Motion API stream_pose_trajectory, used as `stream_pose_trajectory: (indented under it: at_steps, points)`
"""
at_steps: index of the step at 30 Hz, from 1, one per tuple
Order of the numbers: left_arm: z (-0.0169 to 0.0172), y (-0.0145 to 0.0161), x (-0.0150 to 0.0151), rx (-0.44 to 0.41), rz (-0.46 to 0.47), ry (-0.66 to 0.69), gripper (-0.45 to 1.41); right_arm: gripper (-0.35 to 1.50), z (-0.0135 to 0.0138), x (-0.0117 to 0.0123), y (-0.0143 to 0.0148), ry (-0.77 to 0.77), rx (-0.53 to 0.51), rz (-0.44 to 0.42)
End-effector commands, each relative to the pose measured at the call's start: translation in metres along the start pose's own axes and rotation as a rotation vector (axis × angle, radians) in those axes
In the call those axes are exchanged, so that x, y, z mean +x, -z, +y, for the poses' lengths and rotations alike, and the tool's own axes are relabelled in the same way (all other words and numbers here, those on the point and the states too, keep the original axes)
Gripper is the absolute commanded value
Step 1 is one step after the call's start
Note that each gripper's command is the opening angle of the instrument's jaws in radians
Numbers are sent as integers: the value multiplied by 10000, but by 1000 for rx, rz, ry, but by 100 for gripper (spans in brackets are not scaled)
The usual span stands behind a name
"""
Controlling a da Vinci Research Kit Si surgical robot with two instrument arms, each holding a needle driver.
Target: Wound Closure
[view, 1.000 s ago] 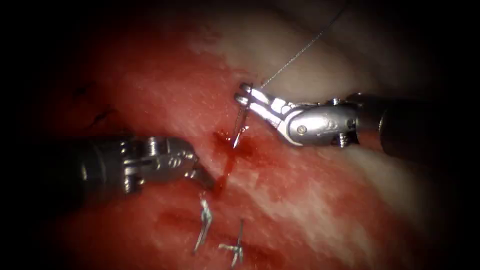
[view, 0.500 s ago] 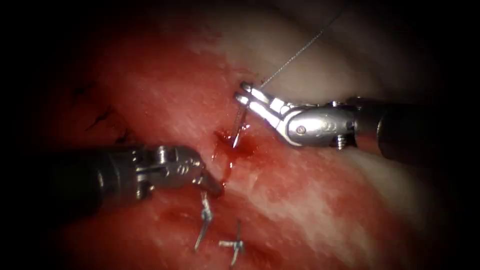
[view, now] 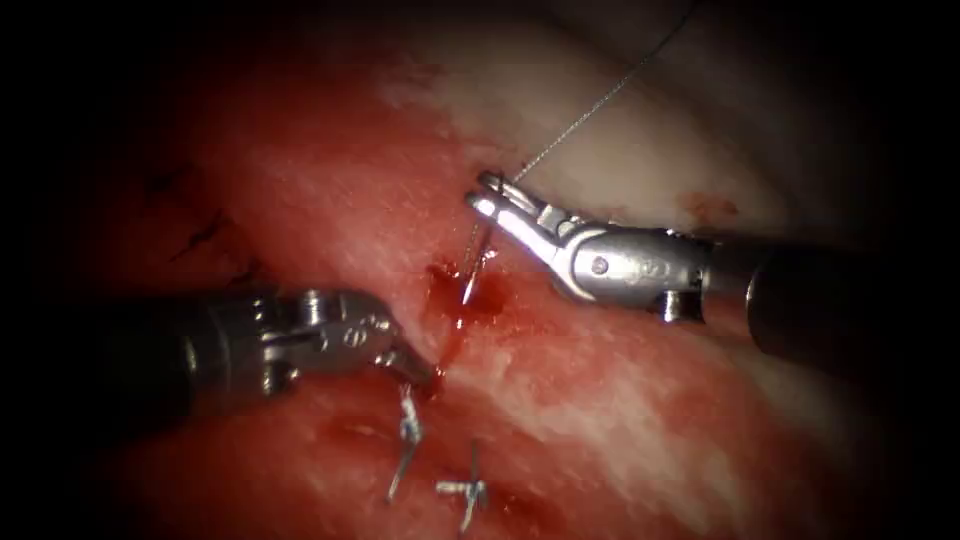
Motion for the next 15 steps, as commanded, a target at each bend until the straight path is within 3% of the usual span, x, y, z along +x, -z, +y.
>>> stream_pose_trajectory:
  at_steps: [1, 15]
  points:
    - [-4, -6, 1, 0, 0, -2, -45, -35, -5, -6, -7, -5, 3, 1]
    - [-7, -9, 2, 4, 8, -2, -45, -35, -2, 5, -8, -229, -35, -19]
